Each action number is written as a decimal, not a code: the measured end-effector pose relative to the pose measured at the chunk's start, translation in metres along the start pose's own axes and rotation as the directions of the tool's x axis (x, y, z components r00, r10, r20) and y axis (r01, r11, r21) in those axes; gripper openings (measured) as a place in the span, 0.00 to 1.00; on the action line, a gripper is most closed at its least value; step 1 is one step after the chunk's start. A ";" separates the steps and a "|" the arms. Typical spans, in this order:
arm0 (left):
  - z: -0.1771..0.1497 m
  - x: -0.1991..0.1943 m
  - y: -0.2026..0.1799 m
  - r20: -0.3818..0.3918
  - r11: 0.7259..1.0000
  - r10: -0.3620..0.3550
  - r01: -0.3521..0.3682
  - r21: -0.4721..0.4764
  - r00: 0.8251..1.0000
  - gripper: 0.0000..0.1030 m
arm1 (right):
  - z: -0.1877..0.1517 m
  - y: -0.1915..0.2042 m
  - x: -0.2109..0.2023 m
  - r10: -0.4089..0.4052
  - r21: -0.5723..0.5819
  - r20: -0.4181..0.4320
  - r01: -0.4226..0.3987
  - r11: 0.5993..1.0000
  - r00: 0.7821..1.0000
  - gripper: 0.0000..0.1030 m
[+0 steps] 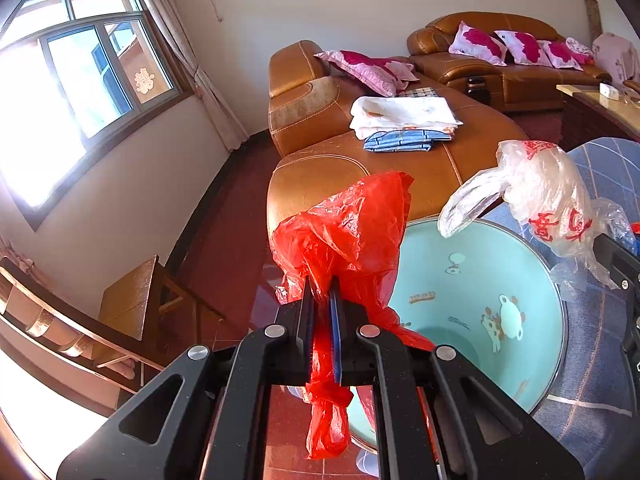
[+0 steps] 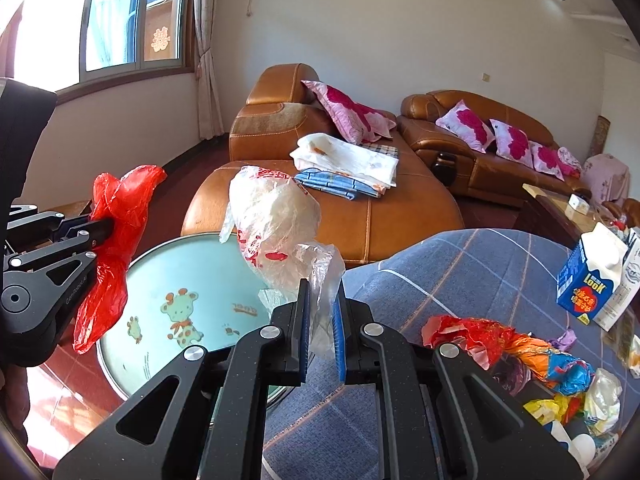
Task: Collect trash
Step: 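Carry both bags over the blue wastebasket and open both grippers to drop them, then grasp the red mesh net on the table with the right gripper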
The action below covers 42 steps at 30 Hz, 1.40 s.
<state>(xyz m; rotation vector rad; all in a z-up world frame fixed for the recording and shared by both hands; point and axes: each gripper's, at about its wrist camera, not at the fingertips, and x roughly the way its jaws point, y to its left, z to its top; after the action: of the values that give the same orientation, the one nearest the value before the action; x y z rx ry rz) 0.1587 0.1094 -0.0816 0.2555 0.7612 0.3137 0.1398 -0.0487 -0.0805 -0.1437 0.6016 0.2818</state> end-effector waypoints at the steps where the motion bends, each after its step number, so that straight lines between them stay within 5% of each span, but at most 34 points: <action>1: 0.000 0.000 0.000 -0.001 1.000 -0.007 0.007 -0.003 1.000 0.07 | 0.000 0.000 0.001 0.001 -0.003 -0.002 -0.001 1.000 1.000 0.11; 6: -0.002 -0.001 -0.003 -0.002 0.999 -0.036 0.035 -0.005 0.999 0.12 | -0.004 0.005 0.002 0.011 -0.014 -0.006 -0.011 1.000 1.000 0.13; 10: -0.004 -0.003 -0.005 0.000 0.999 -0.051 0.051 -0.001 0.999 0.30 | -0.004 0.007 0.001 0.017 -0.022 0.005 -0.017 1.000 1.000 0.23; 11: -0.004 -0.004 -0.005 0.001 0.999 -0.051 0.051 -0.008 0.999 0.44 | -0.004 0.007 0.001 0.017 -0.020 0.006 -0.017 1.000 1.000 0.29; 13: -0.004 -0.006 -0.004 0.010 0.999 -0.049 0.049 -0.011 0.999 0.49 | -0.005 0.005 -0.001 0.017 -0.009 0.014 -0.017 1.000 1.000 0.46; 16: -0.004 -0.005 -0.001 0.004 0.998 -0.056 0.056 -0.027 0.998 0.52 | -0.006 0.003 -0.003 0.015 0.000 0.015 -0.015 1.000 1.000 0.47; 18: -0.003 -0.006 0.002 0.004 0.997 -0.060 0.060 -0.044 0.998 0.66 | -0.006 0.002 -0.004 0.010 0.003 0.013 -0.010 1.000 1.000 0.47; 29: -0.005 -0.034 -0.012 0.042 0.989 -0.142 0.144 -0.043 0.989 0.67 | -0.020 -0.012 -0.059 -0.076 0.041 0.034 0.075 0.996 0.997 0.52; 42: -0.035 -0.100 -0.090 0.088 0.938 -0.334 0.321 0.133 0.938 0.77 | -0.076 -0.080 -0.161 -0.287 0.184 0.064 0.271 0.945 0.956 0.61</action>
<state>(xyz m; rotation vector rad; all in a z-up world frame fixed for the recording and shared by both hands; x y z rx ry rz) 0.0828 -0.0064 -0.0730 0.2486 0.7013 -0.0621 -0.0038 -0.1761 -0.0453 -0.0463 0.5064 -0.0401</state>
